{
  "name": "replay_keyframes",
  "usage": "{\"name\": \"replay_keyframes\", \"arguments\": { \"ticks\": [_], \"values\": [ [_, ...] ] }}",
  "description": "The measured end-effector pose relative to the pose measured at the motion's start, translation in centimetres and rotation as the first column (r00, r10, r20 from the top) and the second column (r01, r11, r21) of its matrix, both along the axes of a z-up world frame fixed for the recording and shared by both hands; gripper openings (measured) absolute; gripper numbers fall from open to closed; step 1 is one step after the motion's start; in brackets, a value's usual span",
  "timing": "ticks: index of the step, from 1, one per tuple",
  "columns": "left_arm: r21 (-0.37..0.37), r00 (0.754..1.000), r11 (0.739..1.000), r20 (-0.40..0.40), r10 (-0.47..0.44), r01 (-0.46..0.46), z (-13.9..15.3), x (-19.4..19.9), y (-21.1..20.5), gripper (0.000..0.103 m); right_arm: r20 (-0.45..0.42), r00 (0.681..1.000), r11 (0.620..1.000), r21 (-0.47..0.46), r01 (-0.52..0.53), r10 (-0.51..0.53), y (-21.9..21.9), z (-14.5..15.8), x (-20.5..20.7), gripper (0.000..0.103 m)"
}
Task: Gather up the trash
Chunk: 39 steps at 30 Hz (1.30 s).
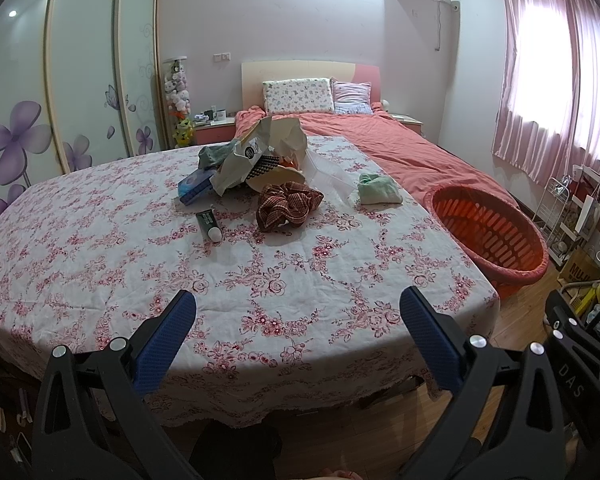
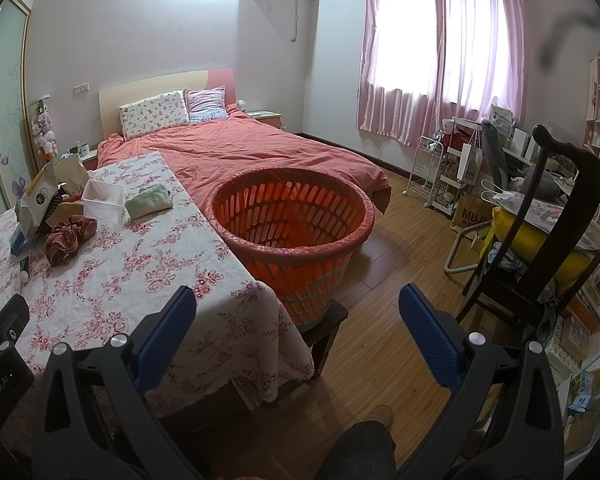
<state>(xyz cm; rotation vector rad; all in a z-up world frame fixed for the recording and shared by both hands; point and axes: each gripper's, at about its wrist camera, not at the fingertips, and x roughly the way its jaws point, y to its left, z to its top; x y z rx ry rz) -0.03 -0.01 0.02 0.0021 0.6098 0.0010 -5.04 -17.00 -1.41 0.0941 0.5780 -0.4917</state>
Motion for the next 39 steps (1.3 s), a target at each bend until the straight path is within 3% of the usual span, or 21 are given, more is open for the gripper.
{"name": "replay_keyframes", "arguments": {
  "ticks": [27,34,39],
  "values": [
    [-0.003,1.000,1.000,-0.004,0.004,-0.004,0.0,0.2,0.2,0.101,0.003,1.000,1.000,-0.002,-0.001,0.001,0.1,0.1,0.1,0.099],
    [-0.052,0.997,0.996,-0.038,0.070,-0.072,0.1,3.1,4.2,0.101,0.030,0.997,0.997,0.027,-0.071,0.071,0.4,1.6,2.7,0.099],
    [-0.093,0.988,0.986,-0.085,0.132,-0.139,-0.5,6.1,7.9,0.101,0.052,0.985,0.981,0.092,-0.170,0.165,1.2,1.8,7.3,0.098]
  ]
}}
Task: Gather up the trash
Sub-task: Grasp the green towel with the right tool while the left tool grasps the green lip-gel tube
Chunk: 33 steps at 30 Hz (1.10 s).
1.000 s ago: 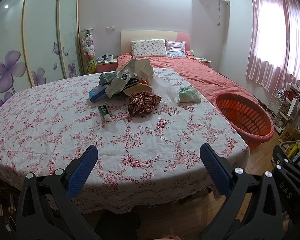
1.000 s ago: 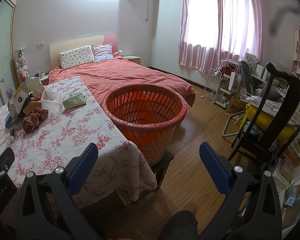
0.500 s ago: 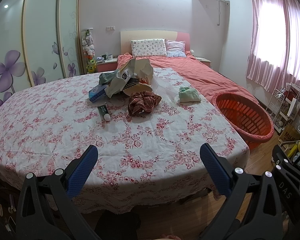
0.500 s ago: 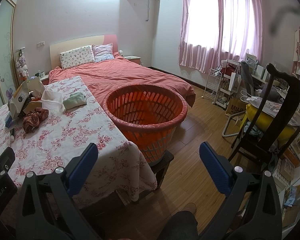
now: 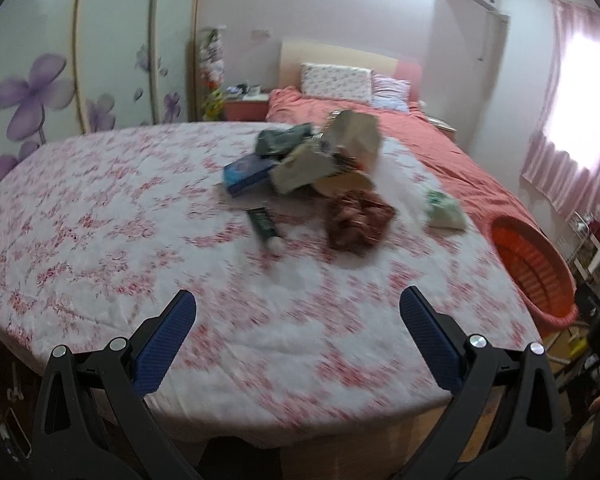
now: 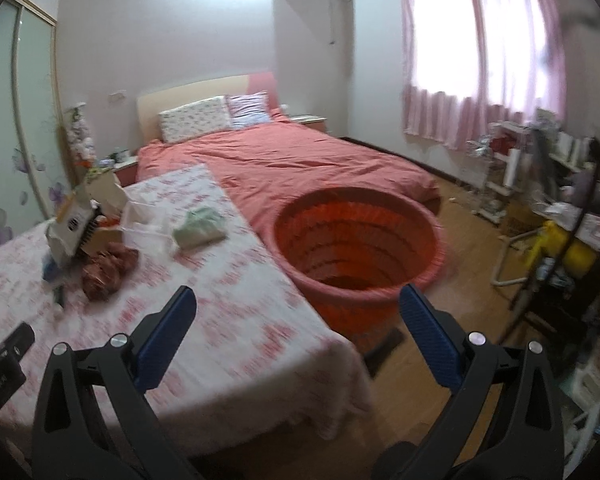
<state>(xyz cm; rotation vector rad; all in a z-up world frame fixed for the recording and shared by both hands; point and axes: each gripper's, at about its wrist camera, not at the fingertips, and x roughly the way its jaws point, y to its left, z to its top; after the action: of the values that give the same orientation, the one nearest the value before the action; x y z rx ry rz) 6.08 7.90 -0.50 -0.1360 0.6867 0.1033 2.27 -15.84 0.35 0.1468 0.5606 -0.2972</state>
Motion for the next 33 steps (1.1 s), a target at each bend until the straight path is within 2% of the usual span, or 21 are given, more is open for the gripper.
{"name": "replay_keyframes", "arguments": {
  "ticks": [5,7,13,17,19,22,25,26,27,33],
  "values": [
    [-0.001,0.996,0.999,-0.077,0.047,-0.047,-0.8,3.3,2.5,0.101,-0.013,0.996,0.996,0.033,-0.088,0.088,1.3,0.0,6.0,0.094],
    [0.026,0.991,0.997,-0.118,0.069,-0.066,-1.3,4.8,3.1,0.101,-0.035,0.992,0.992,0.036,-0.121,0.122,2.0,-0.3,9.0,0.092],
    [0.039,0.990,0.998,-0.125,0.062,-0.057,-1.6,6.9,4.0,0.101,-0.125,0.978,0.984,0.084,-0.159,0.169,3.3,-2.2,17.8,0.081],
    [0.034,0.984,0.998,-0.169,0.051,-0.046,-2.5,8.6,4.1,0.101,-0.187,0.964,0.979,0.116,-0.168,0.188,3.7,-3.7,21.9,0.077],
    [0.044,0.980,0.998,-0.191,0.048,-0.041,-2.9,9.2,4.1,0.101,-0.209,0.960,0.981,0.091,-0.171,0.187,4.2,-4.3,23.0,0.076],
    [0.062,0.970,0.997,-0.235,0.069,-0.056,-3.7,10.0,4.2,0.101,-0.267,0.945,0.981,0.081,-0.174,0.190,4.2,-5.9,24.5,0.067],
    [0.039,0.963,0.998,-0.263,0.061,-0.053,-4.3,10.3,4.6,0.100,-0.286,0.931,0.972,0.124,-0.200,0.227,3.9,-7.0,24.7,0.049],
    [0.033,0.963,0.998,-0.264,0.056,-0.049,-4.4,10.3,4.6,0.100,-0.272,0.935,0.971,0.129,-0.200,0.228,3.9,-6.8,24.5,0.028],
    [0.030,0.963,0.998,-0.263,0.053,-0.047,-4.5,10.3,4.7,0.100,-0.271,0.935,0.971,0.127,-0.203,0.230,3.8,-6.8,24.3,0.017],
    [0.020,0.974,1.000,-0.226,0.020,-0.016,-4.4,10.4,4.4,0.099,-0.246,0.935,0.965,0.125,-0.231,0.256,3.7,-6.2,22.3,0.014]
  ]
}}
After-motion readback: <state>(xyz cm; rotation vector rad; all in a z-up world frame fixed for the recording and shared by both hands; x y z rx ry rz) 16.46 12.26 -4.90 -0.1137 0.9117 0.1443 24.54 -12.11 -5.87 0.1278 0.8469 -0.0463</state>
